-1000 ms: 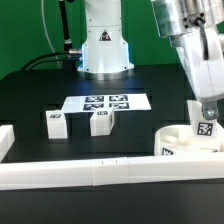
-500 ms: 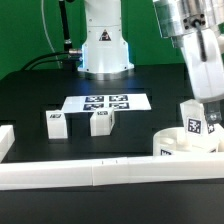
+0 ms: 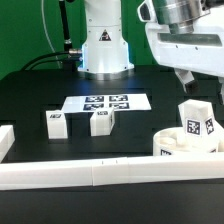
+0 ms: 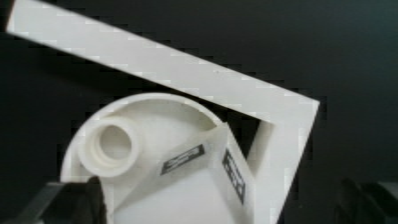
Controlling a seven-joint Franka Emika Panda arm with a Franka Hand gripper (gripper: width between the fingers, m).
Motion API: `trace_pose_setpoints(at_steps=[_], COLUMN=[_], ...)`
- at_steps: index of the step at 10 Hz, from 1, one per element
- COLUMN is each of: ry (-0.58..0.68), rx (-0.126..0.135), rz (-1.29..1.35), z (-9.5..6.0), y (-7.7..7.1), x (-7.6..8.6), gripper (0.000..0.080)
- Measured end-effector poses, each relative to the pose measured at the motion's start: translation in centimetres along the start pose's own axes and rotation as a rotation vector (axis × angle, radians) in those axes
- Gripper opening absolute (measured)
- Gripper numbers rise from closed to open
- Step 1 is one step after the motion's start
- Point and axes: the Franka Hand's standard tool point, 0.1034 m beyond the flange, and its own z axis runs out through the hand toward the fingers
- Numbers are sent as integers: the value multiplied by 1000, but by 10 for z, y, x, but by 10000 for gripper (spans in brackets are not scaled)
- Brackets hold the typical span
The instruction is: Assemble stool
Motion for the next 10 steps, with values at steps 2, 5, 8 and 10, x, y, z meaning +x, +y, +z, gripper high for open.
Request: trace_pose_setpoints(at_steps=[2,5,8,10], ry=[0,26,32,35], rx=[-1,-62,-53,-67], rz=[-139,-668,-983,-1085], z=[1,-4,0,0], y=[0,0,2,3], x=[0,0,10,10], gripper=[649,649,649,649])
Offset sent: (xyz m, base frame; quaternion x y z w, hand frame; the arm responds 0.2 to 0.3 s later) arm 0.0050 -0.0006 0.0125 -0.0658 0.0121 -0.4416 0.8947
